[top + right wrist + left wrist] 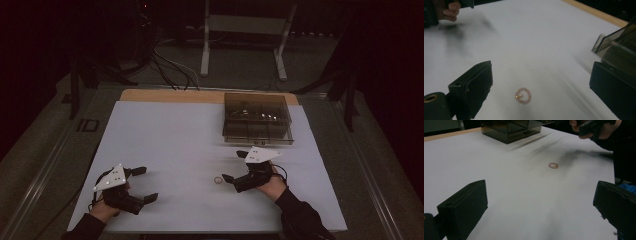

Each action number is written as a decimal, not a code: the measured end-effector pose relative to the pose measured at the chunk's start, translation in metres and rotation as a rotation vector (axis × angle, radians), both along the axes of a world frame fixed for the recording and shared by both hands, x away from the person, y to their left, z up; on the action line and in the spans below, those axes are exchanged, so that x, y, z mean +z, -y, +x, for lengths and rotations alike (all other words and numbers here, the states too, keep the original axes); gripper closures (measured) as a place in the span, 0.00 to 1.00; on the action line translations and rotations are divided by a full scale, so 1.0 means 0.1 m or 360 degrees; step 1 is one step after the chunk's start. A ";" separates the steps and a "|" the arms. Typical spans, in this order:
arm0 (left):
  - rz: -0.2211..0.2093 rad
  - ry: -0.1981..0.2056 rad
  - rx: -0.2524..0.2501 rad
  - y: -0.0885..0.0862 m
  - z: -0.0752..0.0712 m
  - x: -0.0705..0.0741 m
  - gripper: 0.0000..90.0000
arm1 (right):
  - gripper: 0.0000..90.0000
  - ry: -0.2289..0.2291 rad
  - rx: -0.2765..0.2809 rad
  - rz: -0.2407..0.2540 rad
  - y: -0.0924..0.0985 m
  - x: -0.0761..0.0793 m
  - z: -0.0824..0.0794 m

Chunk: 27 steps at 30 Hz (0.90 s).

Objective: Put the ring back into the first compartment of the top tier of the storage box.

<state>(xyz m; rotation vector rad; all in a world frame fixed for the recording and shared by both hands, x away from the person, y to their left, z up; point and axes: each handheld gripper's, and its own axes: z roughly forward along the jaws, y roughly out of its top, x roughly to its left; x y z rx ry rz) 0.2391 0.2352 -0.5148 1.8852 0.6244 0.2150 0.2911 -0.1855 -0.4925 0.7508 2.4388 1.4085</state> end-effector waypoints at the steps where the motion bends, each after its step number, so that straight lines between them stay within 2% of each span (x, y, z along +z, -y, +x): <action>1: 0.0001 0.0001 0.0001 0.00 0.00 0.00 0.01 | 0.05 -0.0008 0.0002 -0.0005 -0.01 -0.02 0.01; 6: 0.0001 -0.0002 0.0001 0.00 0.00 0.00 0.01 | 0.09 -0.0043 0.0041 -0.0027 -0.07 -0.08 0.01; 7: -0.0001 -0.0002 -0.0002 0.00 0.00 0.00 0.01 | 0.16 -0.0051 0.0049 -0.0035 -0.10 -0.11 0.01; 11: -0.0001 -0.0001 -0.0004 0.00 0.00 0.00 0.01 | 0.22 -0.0084 0.0081 -0.0060 -0.17 -0.17 0.02; 13: 0.0001 0.0000 -0.0004 0.00 0.00 0.00 0.01 | 0.22 -0.0084 0.0081 -0.0060 -0.17 -0.17 0.02; 14: -0.0001 -0.0002 -0.0005 0.00 0.00 0.00 0.01 | 0.29 -0.0127 0.0087 -0.0091 -0.21 -0.21 0.04; 17: -0.0003 -0.0002 -0.0007 0.00 0.00 0.00 0.01 | 0.40 -0.0133 0.0084 -0.0125 -0.25 -0.26 0.04; 18: -0.0003 -0.0002 -0.0007 0.00 0.00 0.00 0.01 | 0.40 -0.0133 0.0084 -0.0125 -0.25 -0.26 0.04; 19: -0.0002 -0.0002 -0.0008 0.00 0.00 0.00 0.01 | 0.51 -0.0146 0.0073 -0.0167 -0.28 -0.30 0.05; 20: -0.0002 -0.0002 -0.0008 0.00 0.00 0.00 0.01 | 0.51 -0.0146 0.0058 -0.0183 -0.29 -0.32 0.05; 21: -0.0003 -0.0002 -0.0015 0.01 0.00 0.00 0.01 | 0.61 -0.0146 0.0051 -0.0197 -0.30 -0.34 0.06; 23: -0.0004 -0.0002 -0.0017 0.01 0.00 0.00 0.01 | 0.67 -0.0141 0.0056 -0.0240 -0.31 -0.37 0.06; 25: -0.0004 -0.0001 -0.0018 0.02 0.00 0.00 0.01 | 0.67 -0.0141 0.0056 -0.0240 -0.31 -0.37 0.06; 26: 0.0000 -0.0003 -0.0018 0.01 0.00 0.00 0.01 | 0.75 -0.0142 0.0053 -0.0290 -0.33 -0.42 0.07; 27: 0.0000 -0.0003 -0.0018 0.01 0.00 0.00 0.01 | 0.75 -0.0142 0.0053 -0.0290 -0.33 -0.42 0.07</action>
